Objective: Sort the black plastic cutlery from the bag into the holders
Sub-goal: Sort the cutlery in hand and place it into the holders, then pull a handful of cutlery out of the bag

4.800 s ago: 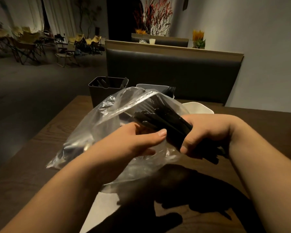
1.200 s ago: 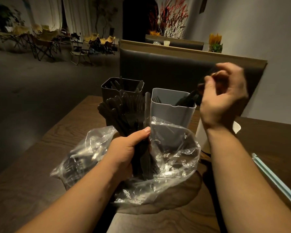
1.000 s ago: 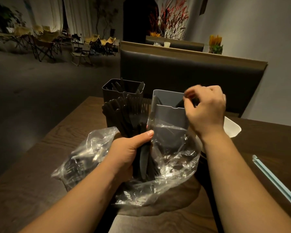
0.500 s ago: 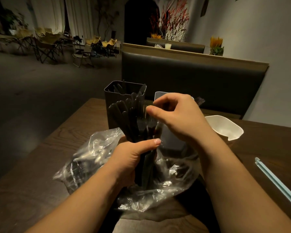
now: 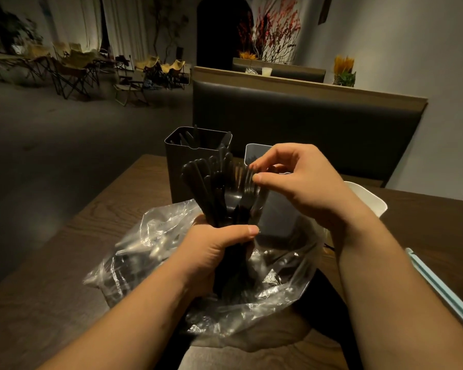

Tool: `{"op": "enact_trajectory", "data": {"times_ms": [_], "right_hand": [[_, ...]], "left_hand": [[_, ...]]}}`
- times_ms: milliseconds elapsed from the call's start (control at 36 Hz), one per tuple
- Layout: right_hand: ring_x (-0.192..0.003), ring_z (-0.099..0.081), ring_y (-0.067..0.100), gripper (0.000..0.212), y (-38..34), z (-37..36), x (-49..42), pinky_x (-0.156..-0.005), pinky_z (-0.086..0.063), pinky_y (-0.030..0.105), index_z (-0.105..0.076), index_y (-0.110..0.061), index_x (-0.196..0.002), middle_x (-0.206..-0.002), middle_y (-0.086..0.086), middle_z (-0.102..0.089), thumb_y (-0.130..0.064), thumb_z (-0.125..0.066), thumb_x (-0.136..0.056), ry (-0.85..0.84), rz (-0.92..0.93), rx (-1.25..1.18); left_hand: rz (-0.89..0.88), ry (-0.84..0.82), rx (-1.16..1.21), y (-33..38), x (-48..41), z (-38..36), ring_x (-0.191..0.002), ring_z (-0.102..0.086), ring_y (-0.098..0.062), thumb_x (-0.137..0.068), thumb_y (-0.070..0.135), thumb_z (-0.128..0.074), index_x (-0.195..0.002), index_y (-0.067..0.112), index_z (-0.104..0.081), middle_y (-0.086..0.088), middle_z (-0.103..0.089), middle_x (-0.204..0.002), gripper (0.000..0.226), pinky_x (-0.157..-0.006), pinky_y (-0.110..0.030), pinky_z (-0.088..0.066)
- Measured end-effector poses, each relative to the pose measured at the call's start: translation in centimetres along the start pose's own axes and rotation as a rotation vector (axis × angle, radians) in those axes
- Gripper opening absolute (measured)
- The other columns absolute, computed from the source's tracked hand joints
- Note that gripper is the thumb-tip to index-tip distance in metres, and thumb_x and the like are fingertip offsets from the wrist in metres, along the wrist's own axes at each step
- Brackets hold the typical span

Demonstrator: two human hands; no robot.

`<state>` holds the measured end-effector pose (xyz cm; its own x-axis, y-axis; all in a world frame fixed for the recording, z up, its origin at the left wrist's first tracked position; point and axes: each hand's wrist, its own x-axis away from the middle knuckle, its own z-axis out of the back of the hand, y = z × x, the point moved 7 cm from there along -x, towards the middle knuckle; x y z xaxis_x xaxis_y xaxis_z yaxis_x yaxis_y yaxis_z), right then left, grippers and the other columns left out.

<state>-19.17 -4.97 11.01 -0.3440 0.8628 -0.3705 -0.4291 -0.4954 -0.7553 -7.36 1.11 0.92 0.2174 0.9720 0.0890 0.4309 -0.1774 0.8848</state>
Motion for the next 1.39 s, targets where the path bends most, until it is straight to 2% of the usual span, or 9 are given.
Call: {"op": "enact_trajectory", "data": {"times_ms": [222,361,472,694,806,1000,1194,1306,1389], "right_hand": [[-0.085,-0.072,0.012,0.009,0.3,1.0,-0.2,-0.080,-0.060,0.028,-0.070,-0.012,-0.093,-0.089,0.003,-0.073,-0.006,-0.074,-0.086,0.201,0.013,-0.054],[-0.091,-0.071,0.013,0.022,-0.1,2.2,0.1,-0.081,-0.061,0.032,-0.067,-0.017,-0.101,-0.096,0.003,-0.071,0.000,-0.071,-0.087,0.352,0.044,-0.137],[-0.091,-0.074,0.015,0.025,0.3,4.0,0.6,-0.068,-0.061,0.029,-0.067,-0.013,-0.110,-0.101,0.006,-0.072,0.003,-0.064,-0.091,0.495,0.033,-0.279],[-0.099,-0.071,0.013,0.021,1.3,11.1,4.2,-0.077,-0.062,0.036,-0.068,-0.013,-0.110,-0.107,0.002,-0.071,-0.009,-0.067,-0.090,1.177,0.171,-0.282],[-0.099,-0.065,-0.002,0.021,-0.1,11.7,6.1,-0.082,-0.055,0.018,-0.067,-0.006,-0.110,-0.101,-0.013,-0.065,-0.013,-0.065,-0.091,1.383,0.284,-0.081],[-0.102,-0.064,0.010,0.021,0.4,9.8,4.9,-0.090,-0.053,0.022,-0.065,0.001,-0.112,-0.106,0.002,-0.065,-0.008,-0.061,-0.094,1.294,0.363,0.106],[-0.097,-0.058,-0.004,0.017,2.0,7.8,2.8,-0.085,-0.050,0.015,-0.067,-0.005,-0.109,-0.103,0.000,-0.064,-0.008,-0.061,-0.094,1.024,0.344,0.252],[-0.090,-0.064,0.017,0.013,2.7,7.1,1.5,-0.077,-0.056,0.036,-0.069,-0.011,-0.100,-0.094,0.004,-0.068,-0.016,-0.060,-0.092,0.801,0.284,0.399],[-0.094,-0.058,0.026,0.020,3.5,6.5,0.8,-0.081,-0.046,0.041,-0.070,-0.015,-0.093,-0.087,0.004,-0.066,-0.027,-0.056,-0.087,0.652,0.156,0.590]], "left_hand": [[-0.010,0.049,-0.026,-0.3,-0.5,0.9,-0.056,-0.062,-0.016,-0.062,0.014,-0.078,-0.063,0.009,-0.075,-0.009,-0.064,-0.063,0.006,-0.054,-0.026,-0.052],[-0.040,0.031,-0.003,-0.4,-0.8,0.8,-0.057,-0.061,-0.016,-0.064,0.007,-0.081,-0.082,0.010,-0.075,-0.006,-0.063,-0.065,0.019,-0.058,-0.027,-0.049],[-0.047,0.009,-0.049,-0.7,-0.9,0.9,-0.059,-0.060,-0.017,-0.066,0.006,-0.084,-0.082,0.017,-0.079,-0.007,-0.062,-0.066,0.020,-0.063,-0.031,-0.048],[-0.096,0.094,0.020,-0.4,-1.1,1.4,-0.058,-0.061,-0.019,-0.062,0.007,-0.076,-0.085,0.011,-0.072,-0.007,-0.062,-0.065,0.024,-0.056,-0.030,-0.050],[-0.079,0.096,0.081,-0.5,-1.3,1.6,-0.057,-0.060,-0.018,-0.065,0.008,-0.075,-0.084,0.013,-0.072,-0.006,-0.061,-0.066,0.019,-0.055,-0.030,-0.051],[-0.099,0.117,0.132,-0.2,-1.3,1.8,-0.055,-0.057,-0.018,-0.068,0.011,-0.075,-0.096,0.009,-0.067,-0.010,-0.059,-0.072,0.029,-0.051,-0.029,-0.049],[-0.099,0.085,0.165,-0.2,-1.3,1.7,-0.056,-0.054,-0.015,-0.069,0.010,-0.075,-0.097,0.011,-0.066,-0.008,-0.058,-0.074,0.030,-0.053,-0.027,-0.047],[-0.100,0.090,0.195,-0.2,-1.5,1.8,-0.057,-0.054,-0.014,-0.069,0.009,-0.075,-0.091,0.014,-0.070,-0.006,-0.060,-0.075,0.022,-0.056,-0.028,-0.046],[-0.083,0.086,0.198,-0.2,-1.4,1.8,-0.058,-0.054,-0.015,-0.071,0.010,-0.075,-0.084,0.016,-0.076,-0.005,-0.060,-0.073,0.014,-0.060,-0.029,-0.045]]}}
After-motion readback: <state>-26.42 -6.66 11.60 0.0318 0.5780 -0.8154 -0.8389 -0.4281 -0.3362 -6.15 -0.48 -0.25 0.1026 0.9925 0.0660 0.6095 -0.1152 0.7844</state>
